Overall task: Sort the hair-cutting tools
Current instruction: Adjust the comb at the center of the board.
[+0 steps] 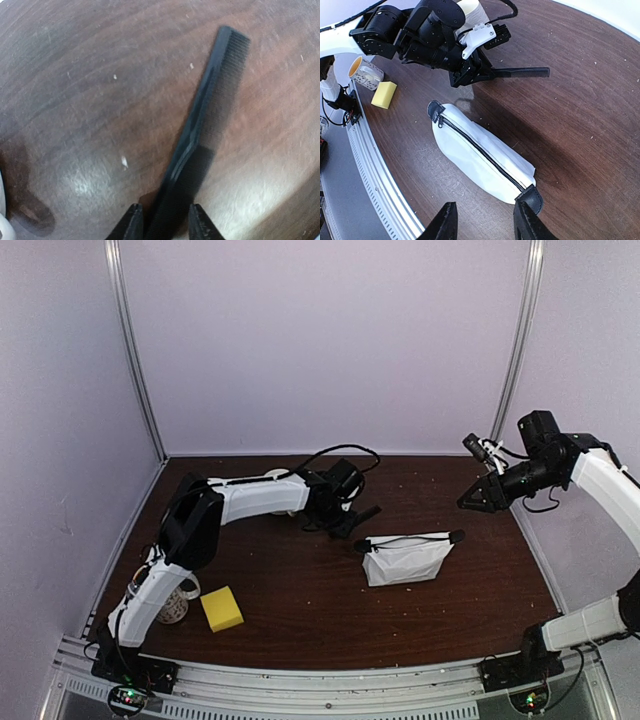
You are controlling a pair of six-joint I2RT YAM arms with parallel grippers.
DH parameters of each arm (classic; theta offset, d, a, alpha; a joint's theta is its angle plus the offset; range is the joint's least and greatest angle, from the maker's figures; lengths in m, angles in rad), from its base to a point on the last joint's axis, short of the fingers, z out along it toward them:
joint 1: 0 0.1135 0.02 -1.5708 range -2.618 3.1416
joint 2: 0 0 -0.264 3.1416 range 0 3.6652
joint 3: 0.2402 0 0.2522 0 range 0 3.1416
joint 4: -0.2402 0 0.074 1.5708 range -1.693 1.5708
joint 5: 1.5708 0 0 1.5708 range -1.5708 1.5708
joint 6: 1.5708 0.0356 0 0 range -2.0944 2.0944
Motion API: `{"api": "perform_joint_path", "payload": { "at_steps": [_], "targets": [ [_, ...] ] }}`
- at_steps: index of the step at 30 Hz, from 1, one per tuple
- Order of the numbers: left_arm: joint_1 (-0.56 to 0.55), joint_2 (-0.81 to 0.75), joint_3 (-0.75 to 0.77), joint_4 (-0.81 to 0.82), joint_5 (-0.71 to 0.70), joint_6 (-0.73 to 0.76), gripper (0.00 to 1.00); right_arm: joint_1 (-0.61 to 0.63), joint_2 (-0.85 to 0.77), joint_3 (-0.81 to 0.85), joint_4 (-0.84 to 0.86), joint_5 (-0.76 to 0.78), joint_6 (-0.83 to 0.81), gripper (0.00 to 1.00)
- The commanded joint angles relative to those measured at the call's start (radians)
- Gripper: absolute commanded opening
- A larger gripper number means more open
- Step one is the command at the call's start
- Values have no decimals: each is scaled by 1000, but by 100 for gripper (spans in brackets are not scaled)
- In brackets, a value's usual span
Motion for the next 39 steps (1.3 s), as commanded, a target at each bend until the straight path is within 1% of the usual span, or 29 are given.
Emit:
{"api": "perform_joint_path", "payload": {
  "at_steps": [1, 8, 15, 17, 20, 24, 25, 27, 31, 34, 36, 38, 39],
  "targets": [
    [-7, -34, -162, -91, 83, 37, 27, 8, 14, 7, 12, -14, 2, 40],
    [-8, -204, -481, -35, 148, 68, 17, 9, 33, 17, 11, -20, 1, 39],
    [-30, -445, -872, 102, 223, 71, 15, 16, 39, 20, -8, -13, -21, 40],
    [-42, -509, -974, 139, 267, 99, 14, 25, 45, 27, -26, -19, -34, 40],
    [-91, -601, -1101, 170, 261, 142, 11, 62, 49, 34, -56, -16, -72, 40],
    [-170, -699, -1202, 210, 202, 171, 4, 159, 51, 40, -104, 0, -168, 40],
    [-182, -717, -1223, 229, 187, 175, 1, 188, 53, 43, -134, -20, -228, 40],
    [-194, -736, -1252, 250, 160, 175, 0, 253, 53, 33, -186, -36, -368, 40],
    [-208, -783, -1299, 283, 138, 202, 0, 416, 73, 8, -247, 78, -540, 40],
    [-211, -837, -1332, 315, 124, 217, 0, 516, 61, -43, -193, 136, -565, 40],
    [-211, -888, -1358, 347, 95, 216, 0, 589, 34, -91, -97, 195, -564, 41],
    [-211, -960, -1385, 388, 80, 220, 0, 659, 55, -112, -35, 277, -562, 42],
    [-211, -997, -1395, 409, 67, 221, 4, 688, 80, -107, -16, 310, -563, 42]
  ]
}}
